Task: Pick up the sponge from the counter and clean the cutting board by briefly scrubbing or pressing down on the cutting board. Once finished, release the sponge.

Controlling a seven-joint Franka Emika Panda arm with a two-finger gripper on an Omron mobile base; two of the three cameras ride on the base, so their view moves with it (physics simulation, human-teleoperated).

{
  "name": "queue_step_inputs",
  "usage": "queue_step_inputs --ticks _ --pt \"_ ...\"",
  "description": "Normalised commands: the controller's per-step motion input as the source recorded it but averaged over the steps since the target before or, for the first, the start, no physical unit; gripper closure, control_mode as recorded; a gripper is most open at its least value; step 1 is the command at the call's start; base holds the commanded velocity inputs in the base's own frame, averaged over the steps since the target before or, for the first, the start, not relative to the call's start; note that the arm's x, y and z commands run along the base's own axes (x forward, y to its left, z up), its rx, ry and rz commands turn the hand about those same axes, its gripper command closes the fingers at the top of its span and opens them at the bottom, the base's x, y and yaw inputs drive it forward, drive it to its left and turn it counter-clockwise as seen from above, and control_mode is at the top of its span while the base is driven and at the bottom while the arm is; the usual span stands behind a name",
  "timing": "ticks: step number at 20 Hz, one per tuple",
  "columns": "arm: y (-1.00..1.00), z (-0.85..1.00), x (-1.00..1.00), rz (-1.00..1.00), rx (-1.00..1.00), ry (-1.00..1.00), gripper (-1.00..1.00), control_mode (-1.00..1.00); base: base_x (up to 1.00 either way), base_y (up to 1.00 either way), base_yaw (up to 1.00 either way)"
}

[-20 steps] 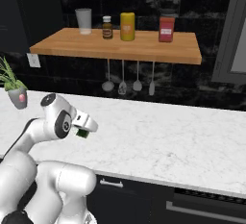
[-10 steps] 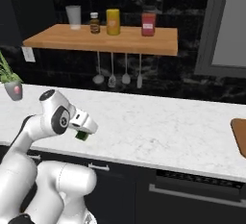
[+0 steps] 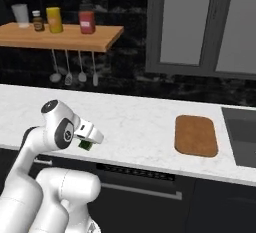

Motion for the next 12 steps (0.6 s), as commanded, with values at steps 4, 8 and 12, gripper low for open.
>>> queue_step_inputs --ticks 4,8,12 --pt "0.0 0.0 0.0 0.0 0.0 0.0 1.0 1.0 0.0 -1.0 0.0" --pt "0.0 0.0 0.0 0.0 0.0 0.0 1.0 1.0 0.37 -1.0 0.0" --pt "0.0 0.0 0.0 0.0 0.0 0.0 1.0 1.0 0.85 -1.0 0.0"
